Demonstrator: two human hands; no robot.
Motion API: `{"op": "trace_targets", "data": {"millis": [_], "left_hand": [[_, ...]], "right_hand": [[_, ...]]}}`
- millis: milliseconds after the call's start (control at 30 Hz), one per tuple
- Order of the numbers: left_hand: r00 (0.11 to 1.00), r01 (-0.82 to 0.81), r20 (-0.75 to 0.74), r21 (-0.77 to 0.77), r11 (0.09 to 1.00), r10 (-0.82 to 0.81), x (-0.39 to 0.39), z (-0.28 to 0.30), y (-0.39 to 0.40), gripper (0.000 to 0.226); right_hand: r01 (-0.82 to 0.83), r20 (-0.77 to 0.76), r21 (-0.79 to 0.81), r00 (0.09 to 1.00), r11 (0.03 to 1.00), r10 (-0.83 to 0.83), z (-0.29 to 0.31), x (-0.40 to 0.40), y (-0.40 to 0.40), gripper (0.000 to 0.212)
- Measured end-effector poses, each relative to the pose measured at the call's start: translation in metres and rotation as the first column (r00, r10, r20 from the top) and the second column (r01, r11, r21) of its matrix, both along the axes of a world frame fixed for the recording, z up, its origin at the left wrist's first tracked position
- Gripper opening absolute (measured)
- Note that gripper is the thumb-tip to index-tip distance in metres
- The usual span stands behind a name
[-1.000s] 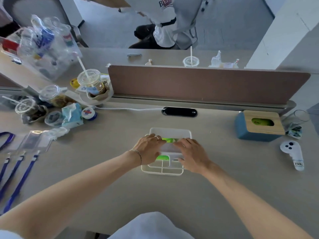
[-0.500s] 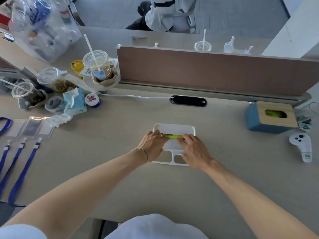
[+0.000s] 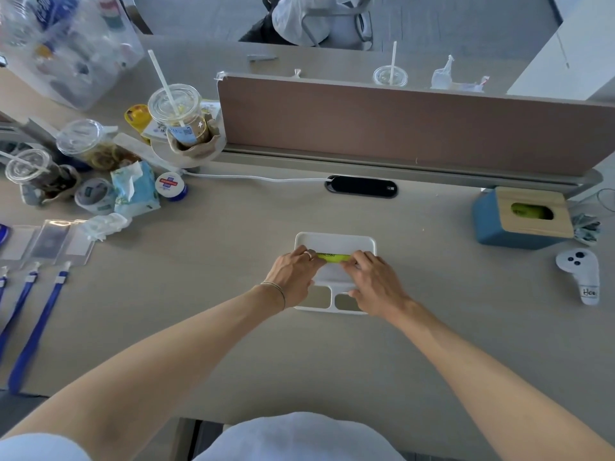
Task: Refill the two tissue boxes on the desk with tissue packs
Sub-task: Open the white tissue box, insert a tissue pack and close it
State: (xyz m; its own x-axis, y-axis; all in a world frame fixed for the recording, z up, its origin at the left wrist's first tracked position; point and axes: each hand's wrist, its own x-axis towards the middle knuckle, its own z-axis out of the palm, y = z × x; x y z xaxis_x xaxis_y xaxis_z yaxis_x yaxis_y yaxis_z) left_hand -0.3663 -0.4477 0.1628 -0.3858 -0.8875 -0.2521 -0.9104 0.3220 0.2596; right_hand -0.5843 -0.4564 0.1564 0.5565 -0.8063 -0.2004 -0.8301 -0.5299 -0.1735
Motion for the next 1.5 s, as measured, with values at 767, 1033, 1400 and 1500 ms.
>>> {"op": "trace_targets", "data": {"millis": [767, 1033, 1400, 1500], "left_hand": [[0.982, -0.189, -0.033, -0.124, 0.974, 0.186, -0.031, -0.048, 0.02, 0.066], [0.976, -0.198, -0.115, -0.131, 0.971, 0.183, -0.027, -0.053, 0.006, 0.065], [0.986, -0.165, -0.031, -0.191, 0.968, 0.162, -0.033, -0.06, -0.011, 0.064], [0.984, -0.177, -0.046, -0.209, 0.962, 0.172, -0.033, -0.063, -0.013, 0.063]], "right_hand": [[0.278, 0.128, -0.059, 0.955, 0.959, -0.269, -0.047, 0.02, 0.012, 0.066], [0.254, 0.128, -0.06, 0.961, 0.965, -0.245, -0.05, 0.017, -0.003, 0.066], [0.233, 0.097, -0.107, 0.97, 0.967, -0.223, -0.052, 0.021, -0.019, 0.069], [0.237, 0.097, -0.114, 0.969, 0.965, -0.226, -0.055, 0.021, -0.02, 0.069]]}}
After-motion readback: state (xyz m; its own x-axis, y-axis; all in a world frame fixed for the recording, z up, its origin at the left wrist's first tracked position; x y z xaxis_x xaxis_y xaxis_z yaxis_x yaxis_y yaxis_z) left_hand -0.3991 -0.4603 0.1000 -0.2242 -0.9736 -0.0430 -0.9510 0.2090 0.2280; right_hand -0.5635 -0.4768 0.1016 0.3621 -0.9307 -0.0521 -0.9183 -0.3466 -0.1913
